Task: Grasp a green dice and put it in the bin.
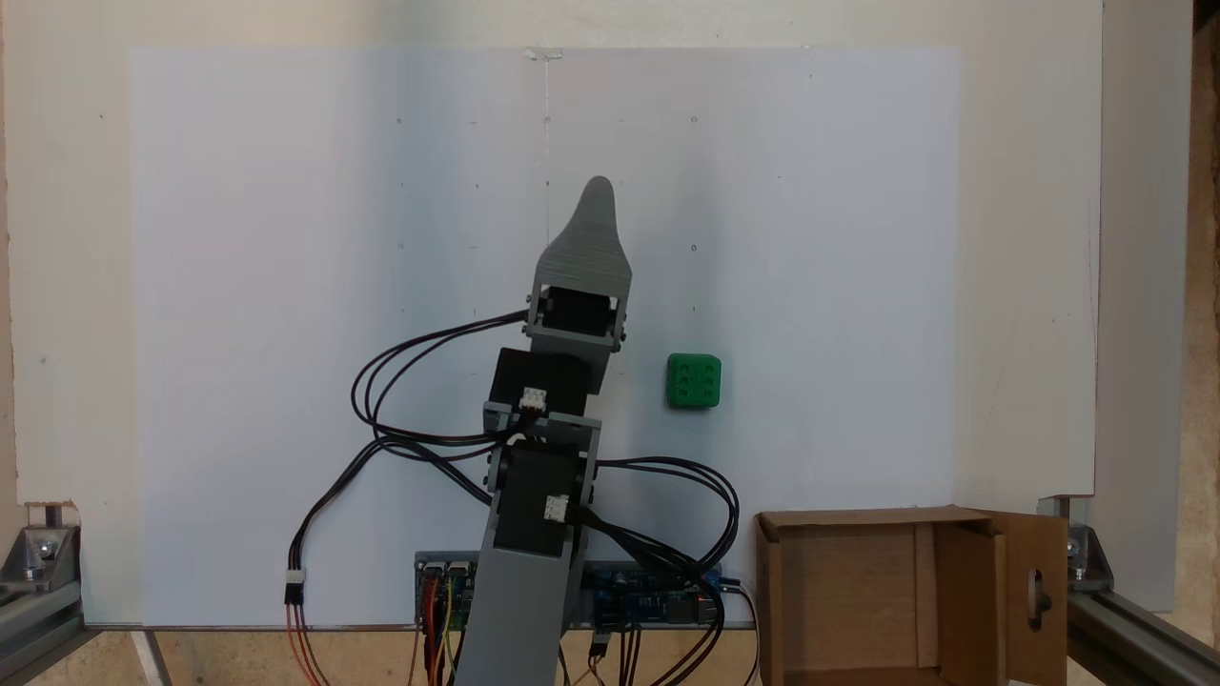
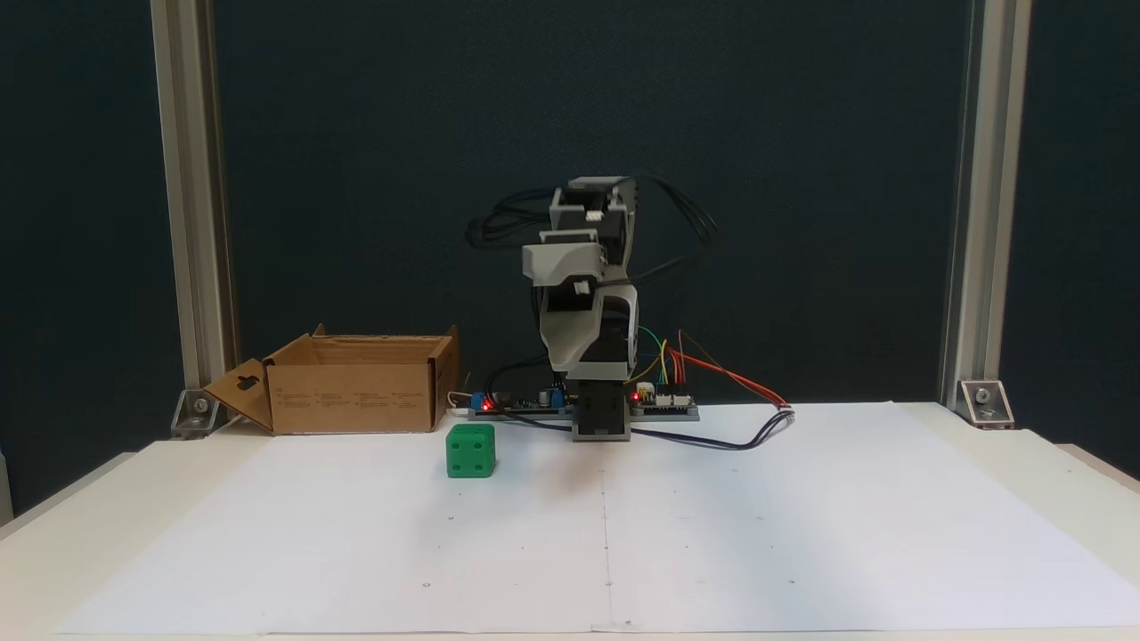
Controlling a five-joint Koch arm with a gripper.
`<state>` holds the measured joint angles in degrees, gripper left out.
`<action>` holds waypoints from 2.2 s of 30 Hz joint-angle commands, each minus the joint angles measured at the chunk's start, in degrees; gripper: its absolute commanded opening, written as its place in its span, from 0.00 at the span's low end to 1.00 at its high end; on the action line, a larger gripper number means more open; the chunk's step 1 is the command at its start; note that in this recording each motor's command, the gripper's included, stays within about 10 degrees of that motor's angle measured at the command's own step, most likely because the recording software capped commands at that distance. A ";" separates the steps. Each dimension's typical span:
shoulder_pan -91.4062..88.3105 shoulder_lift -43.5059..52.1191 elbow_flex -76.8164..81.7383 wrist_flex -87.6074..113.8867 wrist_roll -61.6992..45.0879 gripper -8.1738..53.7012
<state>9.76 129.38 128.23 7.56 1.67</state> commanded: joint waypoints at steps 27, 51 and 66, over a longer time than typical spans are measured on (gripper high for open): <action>34.28 -9.76 -26.46 80.24 -26.61 0.89; 44.65 -20.48 -35.95 65.30 -43.68 0.90; 44.82 -21.36 -22.94 53.61 -53.17 0.90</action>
<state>54.67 107.58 106.61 63.19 -47.37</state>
